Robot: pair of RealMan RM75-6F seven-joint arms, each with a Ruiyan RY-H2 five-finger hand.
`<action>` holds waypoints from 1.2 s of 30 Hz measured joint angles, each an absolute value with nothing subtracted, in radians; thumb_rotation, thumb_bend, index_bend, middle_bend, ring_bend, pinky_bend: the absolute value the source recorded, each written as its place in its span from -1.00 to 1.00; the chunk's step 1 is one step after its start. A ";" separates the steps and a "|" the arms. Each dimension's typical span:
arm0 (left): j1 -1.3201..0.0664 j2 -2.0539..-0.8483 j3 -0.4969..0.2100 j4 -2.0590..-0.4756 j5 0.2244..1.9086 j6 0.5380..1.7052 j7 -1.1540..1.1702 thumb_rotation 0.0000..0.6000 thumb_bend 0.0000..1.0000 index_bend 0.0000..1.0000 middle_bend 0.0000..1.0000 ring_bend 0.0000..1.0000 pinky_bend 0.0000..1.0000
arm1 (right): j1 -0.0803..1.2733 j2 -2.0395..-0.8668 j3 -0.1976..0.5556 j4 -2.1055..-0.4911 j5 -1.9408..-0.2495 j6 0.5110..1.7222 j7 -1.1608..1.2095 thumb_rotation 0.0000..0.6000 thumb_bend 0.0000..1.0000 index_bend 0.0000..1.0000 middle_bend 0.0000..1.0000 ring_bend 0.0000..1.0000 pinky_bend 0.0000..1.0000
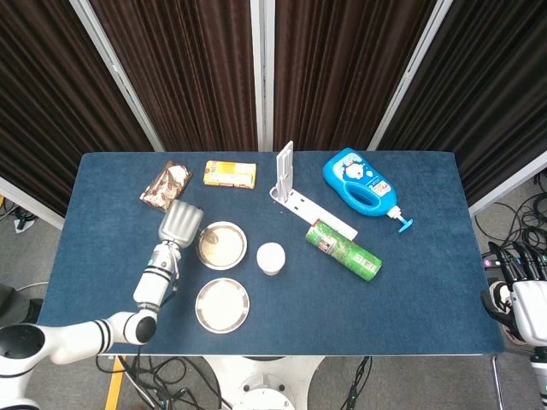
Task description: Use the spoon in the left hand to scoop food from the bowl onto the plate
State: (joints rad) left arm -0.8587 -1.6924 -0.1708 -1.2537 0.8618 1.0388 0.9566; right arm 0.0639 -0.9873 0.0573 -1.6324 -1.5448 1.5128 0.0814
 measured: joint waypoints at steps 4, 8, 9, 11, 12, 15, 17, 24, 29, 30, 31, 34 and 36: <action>-0.864 -1.706 -0.161 -1.255 0.851 1.043 0.976 1.00 -0.12 0.27 0.86 0.78 1.00 | 0.066 -0.990 0.057 -1.627 -1.542 1.507 0.086 1.00 -0.45 -0.92 -0.64 -1.00 -1.00; -0.865 -1.716 -0.156 -1.261 0.838 1.038 0.978 1.00 -0.11 0.27 0.86 0.78 1.00 | 0.066 -0.993 0.057 -1.620 -1.539 1.502 0.093 1.00 -0.45 -0.92 -0.64 -1.00 -1.00; -0.865 -1.718 -0.157 -1.264 0.833 1.035 0.973 1.00 -0.11 0.27 0.86 0.78 1.00 | 0.066 -0.993 0.057 -1.619 -1.539 1.502 0.095 1.00 -0.45 -0.92 -0.64 -1.00 -1.00; -0.863 -1.721 -0.160 -1.270 0.823 1.032 0.964 1.00 -0.11 0.27 0.86 0.78 1.00 | 0.066 -0.994 0.057 -1.616 -1.538 1.503 0.098 1.00 -0.45 -0.92 -0.64 -1.00 -1.00; -0.862 -1.722 -0.161 -1.275 0.817 1.029 0.959 1.00 -0.11 0.27 0.86 0.78 1.00 | 0.066 -0.994 0.057 -1.615 -1.539 1.503 0.100 1.00 -0.45 -0.92 -0.64 -1.00 -1.00; -0.859 -1.722 -0.168 -1.289 0.797 1.016 0.935 1.00 -0.11 0.26 0.86 0.78 1.00 | 0.066 -0.995 0.057 -1.610 -1.539 1.504 0.107 1.00 -0.45 -0.92 -0.64 -1.00 -1.00; -0.856 -1.721 -0.177 -1.296 0.779 1.009 0.913 1.00 -0.11 0.26 0.86 0.78 1.00 | 0.064 -0.996 0.057 -1.606 -1.539 1.504 0.110 1.00 -0.45 -0.92 -0.64 -1.00 -1.00; -0.838 -1.680 -0.225 -1.331 0.723 0.981 0.796 1.00 -0.11 0.27 0.85 0.78 1.00 | 0.061 -0.993 0.058 -1.605 -1.536 1.509 0.112 1.00 -0.45 -0.92 -0.64 -1.00 -1.00; -0.812 -1.637 -0.237 -1.358 0.724 0.968 0.700 1.00 -0.11 0.27 0.85 0.78 1.00 | 0.062 -0.991 0.058 -1.610 -1.537 1.508 0.106 1.00 -0.45 -0.92 -0.64 -1.00 -1.00; -0.806 -1.626 -0.241 -1.365 0.725 0.959 0.671 1.00 -0.11 0.27 0.85 0.78 1.00 | 0.062 -0.991 0.058 -1.611 -1.537 1.507 0.105 1.00 -0.45 -0.92 -0.64 -1.00 -1.00; -0.802 -1.619 -0.245 -1.370 0.724 0.951 0.649 1.00 -0.11 0.27 0.85 0.78 1.00 | 0.063 -0.991 0.058 -1.613 -1.538 1.506 0.102 1.00 -0.45 -0.92 -0.64 -1.00 -1.00; -0.793 -1.595 -0.260 -1.382 0.720 0.915 0.572 1.00 -0.10 0.27 0.85 0.78 1.00 | 0.064 -0.992 0.058 -1.619 -1.542 1.507 0.097 1.00 -0.45 -0.92 -0.64 -1.00 -1.00; -0.790 -1.582 -0.271 -1.387 0.717 0.894 0.526 1.00 -0.11 0.27 0.85 0.78 1.00 | 0.064 -0.991 0.058 -1.622 -1.543 1.508 0.093 1.00 -0.45 -0.92 -0.64 -1.00 -1.00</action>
State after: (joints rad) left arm -0.7903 -1.5817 -0.2710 -1.3871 0.7165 0.8939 0.5259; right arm 0.0644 -0.9913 0.0578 -1.6218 -1.5432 1.5075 0.0933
